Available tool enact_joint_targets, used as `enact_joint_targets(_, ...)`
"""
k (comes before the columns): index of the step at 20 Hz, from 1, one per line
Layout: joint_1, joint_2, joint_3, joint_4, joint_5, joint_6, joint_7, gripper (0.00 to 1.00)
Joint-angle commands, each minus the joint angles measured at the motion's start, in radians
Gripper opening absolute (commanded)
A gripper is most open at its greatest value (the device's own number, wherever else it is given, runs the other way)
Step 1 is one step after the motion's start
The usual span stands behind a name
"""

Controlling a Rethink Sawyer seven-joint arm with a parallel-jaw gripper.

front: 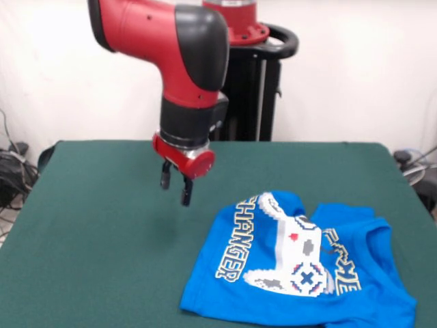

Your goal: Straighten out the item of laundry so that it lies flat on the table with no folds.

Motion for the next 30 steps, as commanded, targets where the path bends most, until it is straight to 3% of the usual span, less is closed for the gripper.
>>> enact_joint_targets(1,-0.009,-0.077,0.064,-0.082,0.07,0.178,0.092,1.0)
enact_joint_targets(8,-0.045,0.02,0.14,-0.073,0.052,0.089,0.078,1.0)
enact_joint_targets(16,-0.05,0.044,0.189,-0.038,0.026,0.09,0.06,1.0)
enact_joint_targets(25,0.09,-0.054,0.066,-0.009,0.02,0.105,0.141,1.0)
enact_joint_targets(30,0.111,-0.08,0.068,0.005,0.052,0.144,0.157,1.0)
